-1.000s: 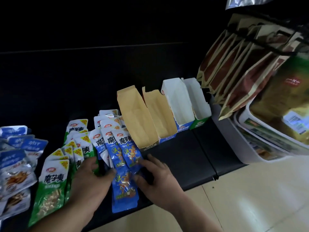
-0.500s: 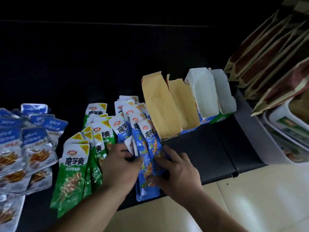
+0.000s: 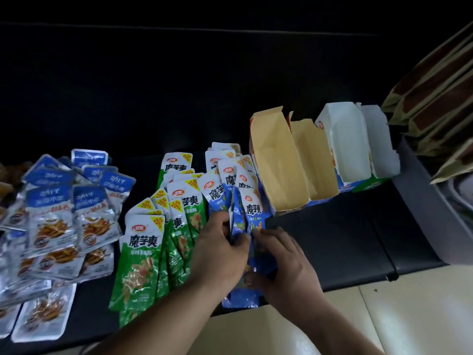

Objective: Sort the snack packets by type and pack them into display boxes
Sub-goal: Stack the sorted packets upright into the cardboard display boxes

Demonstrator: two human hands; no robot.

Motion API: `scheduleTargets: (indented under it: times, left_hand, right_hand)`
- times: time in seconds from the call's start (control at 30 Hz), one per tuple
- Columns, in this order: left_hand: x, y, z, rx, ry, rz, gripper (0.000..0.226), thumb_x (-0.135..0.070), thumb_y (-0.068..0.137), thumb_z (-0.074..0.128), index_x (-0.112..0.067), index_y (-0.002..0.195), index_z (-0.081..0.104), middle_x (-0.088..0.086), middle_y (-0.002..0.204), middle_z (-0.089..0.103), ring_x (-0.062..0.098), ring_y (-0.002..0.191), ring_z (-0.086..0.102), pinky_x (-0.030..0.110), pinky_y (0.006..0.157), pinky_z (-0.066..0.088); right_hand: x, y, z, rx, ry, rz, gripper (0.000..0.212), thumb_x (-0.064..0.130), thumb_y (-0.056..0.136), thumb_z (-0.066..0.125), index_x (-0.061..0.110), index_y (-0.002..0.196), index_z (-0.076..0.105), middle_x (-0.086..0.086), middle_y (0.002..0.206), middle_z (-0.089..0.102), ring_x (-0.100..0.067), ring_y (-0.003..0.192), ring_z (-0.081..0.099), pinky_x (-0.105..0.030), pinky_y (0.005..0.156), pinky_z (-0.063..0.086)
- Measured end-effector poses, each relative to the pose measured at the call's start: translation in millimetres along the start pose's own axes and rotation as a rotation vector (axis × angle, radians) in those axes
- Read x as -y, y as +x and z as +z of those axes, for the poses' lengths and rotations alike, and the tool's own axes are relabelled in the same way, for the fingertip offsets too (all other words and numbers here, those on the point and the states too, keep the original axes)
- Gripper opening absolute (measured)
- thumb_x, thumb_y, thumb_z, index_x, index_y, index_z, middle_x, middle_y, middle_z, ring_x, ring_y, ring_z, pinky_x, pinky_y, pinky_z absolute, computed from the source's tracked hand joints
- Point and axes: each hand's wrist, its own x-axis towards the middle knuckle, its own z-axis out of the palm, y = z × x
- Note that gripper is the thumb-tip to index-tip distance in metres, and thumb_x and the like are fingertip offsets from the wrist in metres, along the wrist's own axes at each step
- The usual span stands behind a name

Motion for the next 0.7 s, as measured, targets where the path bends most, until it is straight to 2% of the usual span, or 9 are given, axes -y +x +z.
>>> scheduleTargets:
  times: [0.07, 0.13, 0.23, 0.33, 0.4, 0.5, 0.57, 0.63, 0.7]
  left_hand:
    - [0.3, 1.2, 1.9, 0.001, -0.019, -0.001, 0.028, -0.035, 0.091, 0.073, -0.037, 0.113, 0.056, -0.010, 0.090, 0.072, 0.006, 0.078, 0.069, 0.030, 0.073, 0.055]
    - [-2.5, 0.2, 4.4, -0.005, -0.076, -0.022, 0.031, -0.033, 0.089, 0.074, -0.037, 0.114, 0.056, -0.007, 0.102, 0.072, 0.008, 0.087, 0.070, 0.031, 0.079, 0.057]
    - [-5.7, -0.7, 7.8, -0.013, -0.115, -0.033, 0.038, -0.036, 0.085, 0.075, -0.044, 0.118, 0.057, -0.005, 0.116, 0.068, 0.009, 0.095, 0.071, 0.037, 0.085, 0.060]
    - [-7.1, 1.1, 7.6, -0.035, -0.142, -0.015, 0.041, -0.028, 0.087, 0.079, -0.044, 0.116, 0.056, -0.004, 0.118, 0.057, 0.013, 0.095, 0.069, 0.036, 0.082, 0.062]
    - [-4.6, 4.9, 6.4, -0.045, -0.133, -0.011, 0.042, -0.023, 0.088, 0.080, -0.043, 0.115, 0.056, -0.003, 0.115, 0.059, 0.012, 0.092, 0.069, 0.035, 0.080, 0.062]
    - [-2.6, 7.3, 4.2, -0.031, -0.138, -0.031, 0.037, -0.016, 0.090, 0.078, -0.035, 0.114, 0.057, -0.008, 0.100, 0.073, -0.003, 0.078, 0.069, 0.020, 0.069, 0.058]
    - [-4.6, 7.1, 1.7, -0.029, -0.153, -0.052, 0.036, -0.013, 0.090, 0.077, -0.032, 0.113, 0.056, -0.015, 0.090, 0.071, -0.015, 0.070, 0.064, 0.006, 0.057, 0.048]
    - [-6.7, 6.5, -0.3, -0.007, -0.190, -0.077, 0.037, -0.011, 0.092, 0.075, -0.034, 0.114, 0.055, -0.020, 0.086, 0.069, -0.018, 0.065, 0.062, 0.004, 0.052, 0.044]
    - [-8.9, 6.1, -1.2, 0.023, -0.221, -0.101, 0.034, -0.011, 0.094, 0.072, -0.035, 0.112, 0.056, -0.020, 0.086, 0.070, -0.016, 0.062, 0.063, 0.005, 0.049, 0.043]
  right_hand:
    - [1.9, -3.4, -1.7, 0.011, 0.077, -0.006, 0.071, 0.042, 0.068, 0.081, 0.040, 0.135, 0.059, 0.035, 0.139, 0.044, -0.002, 0.142, 0.043, -0.023, 0.106, 0.046]
    - [6.8, -3.8, -5.4, 0.036, 0.145, -0.014, 0.063, 0.027, 0.069, 0.086, 0.038, 0.126, 0.062, 0.033, 0.137, 0.045, 0.003, 0.124, 0.056, -0.018, 0.090, 0.052]
    - [12.4, -1.3, -6.3, 0.017, 0.219, -0.039, 0.053, 0.016, 0.068, 0.086, 0.031, 0.115, 0.066, 0.023, 0.134, 0.050, -0.005, 0.110, 0.064, -0.029, 0.081, 0.057]
    - [10.8, 0.9, -4.7, -0.016, 0.384, -0.038, 0.049, 0.001, 0.068, 0.088, 0.020, 0.110, 0.070, 0.014, 0.143, 0.047, -0.009, 0.121, 0.062, -0.021, 0.084, 0.055]
    - [8.0, 2.0, -6.5, 0.013, 0.506, 0.006, 0.050, -0.005, 0.070, 0.086, 0.018, 0.113, 0.072, 0.010, 0.149, 0.046, -0.008, 0.125, 0.061, -0.019, 0.088, 0.052]
    - [5.6, 1.5, -8.1, 0.057, 0.573, 0.024, 0.049, -0.001, 0.076, 0.075, 0.021, 0.120, 0.071, 0.011, 0.153, 0.050, -0.008, 0.128, 0.060, -0.023, 0.094, 0.051]
    - [7.9, 1.2, -10.0, 0.077, 0.667, 0.097, 0.046, -0.003, 0.082, 0.065, 0.022, 0.121, 0.073, 0.014, 0.151, 0.052, -0.007, 0.137, 0.053, -0.028, 0.104, 0.050]
    - [12.8, 3.0, -14.7, 0.111, 0.773, 0.192, 0.047, -0.011, 0.091, 0.059, 0.023, 0.119, 0.075, 0.019, 0.148, 0.055, -0.003, 0.137, 0.052, -0.030, 0.107, 0.050]
    - [19.3, 5.9, -21.3, 0.120, 0.863, 0.268, 0.048, -0.015, 0.096, 0.054, 0.021, 0.120, 0.075, 0.018, 0.144, 0.059, -0.003, 0.132, 0.057, -0.029, 0.103, 0.053]
